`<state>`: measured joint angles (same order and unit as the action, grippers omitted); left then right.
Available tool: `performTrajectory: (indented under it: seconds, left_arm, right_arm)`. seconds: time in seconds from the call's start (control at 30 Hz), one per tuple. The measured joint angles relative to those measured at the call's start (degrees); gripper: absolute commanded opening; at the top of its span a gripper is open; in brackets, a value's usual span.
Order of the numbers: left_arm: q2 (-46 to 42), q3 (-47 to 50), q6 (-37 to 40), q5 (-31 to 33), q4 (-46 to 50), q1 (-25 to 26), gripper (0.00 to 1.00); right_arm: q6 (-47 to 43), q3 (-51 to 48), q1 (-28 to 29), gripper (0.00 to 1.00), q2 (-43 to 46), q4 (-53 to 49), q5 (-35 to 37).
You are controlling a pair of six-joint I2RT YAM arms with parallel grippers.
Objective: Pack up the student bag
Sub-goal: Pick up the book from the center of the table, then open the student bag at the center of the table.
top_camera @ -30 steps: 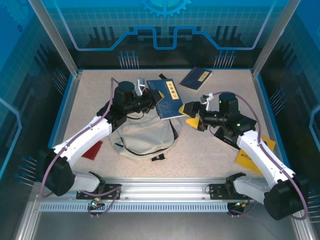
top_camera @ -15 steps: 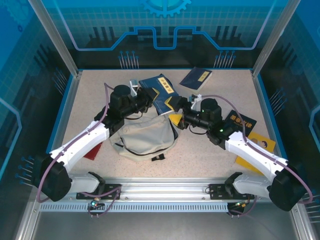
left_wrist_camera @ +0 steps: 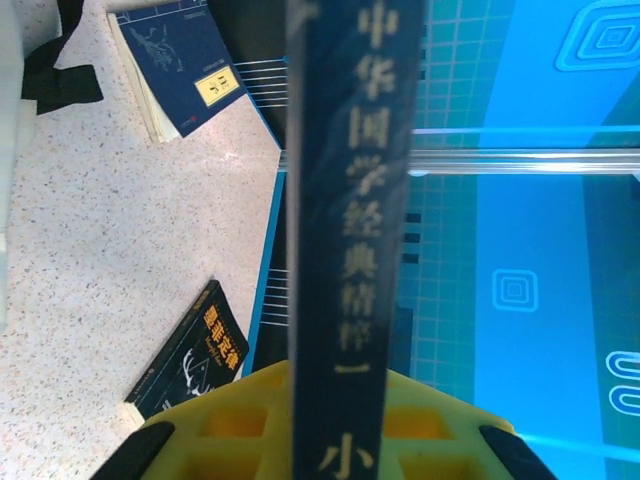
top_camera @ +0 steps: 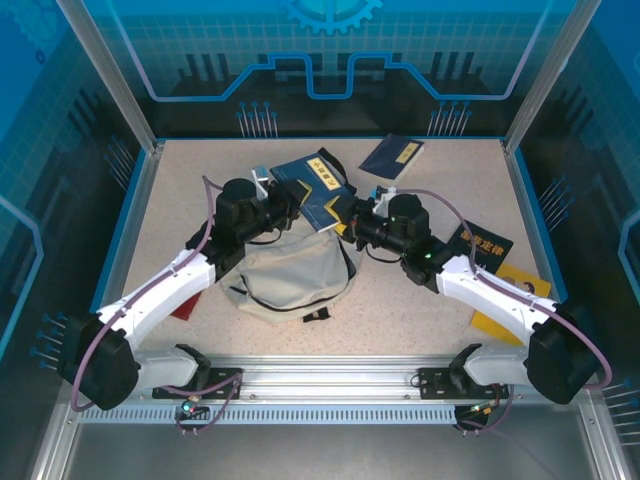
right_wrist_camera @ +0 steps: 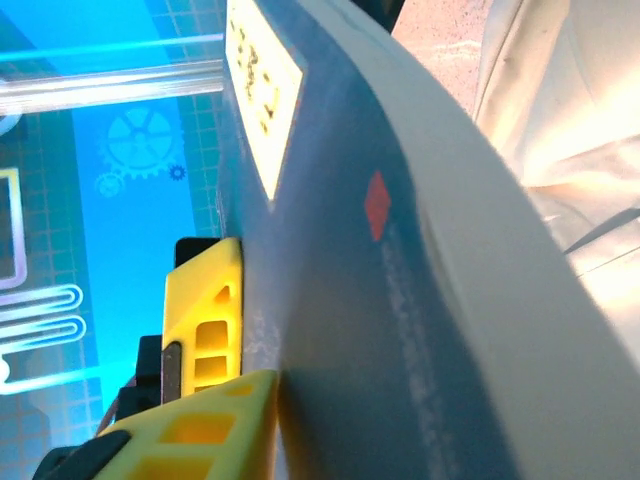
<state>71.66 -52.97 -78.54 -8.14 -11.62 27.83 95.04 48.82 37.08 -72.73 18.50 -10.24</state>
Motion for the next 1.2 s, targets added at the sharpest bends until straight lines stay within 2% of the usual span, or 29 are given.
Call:
performTrajectory:
  seconds: [0.13,0.3,0.43,0.7,0.87,1.03,1.2]
  left_arm:
    - [-0.90,0.31,0.94,-0.04,2.34,0.02,0.40]
    - [-3.98,0.85,5.27,0.35,9.20,-0.26,0.74]
    - [-5.75,0.33,13.11,1.95,18.27,-1.14,0.88]
    - [-3.56,-6.56,36.65,2.84,38.40,-1.44,0.93]
    - [-0.04,-9.64,47.41,2.05,46.69,0.09,0.93]
    - [4.37,-12.55,54.23,3.39,51.32,6.47,0.89]
    - [11.69,-17.03,60.70,6.32,55.23,14.03,0.78]
  right_arm:
    - [-1.90,0.28,0.00,0.14,0.72,-4.04,1.07]
    - [-6.16,0.76,-0.39,0.06,3.06,-12.48,2.97]
    - [-13.33,4.52,-2.03,0.01,3.28,-23.89,4.55]
    - [-28.37,8.09,-4.98,0.00,6.25,-40.74,9.25]
    - [-33.48,7.85,-9.68,0.00,9.88,-47.63,10.71]
    - [-36.26,6.21,-16.04,0.00,14.03,-51.98,10.93]
    - [-37.92,5.05,-20.28,0.00,15.80,-55.04,10.71]
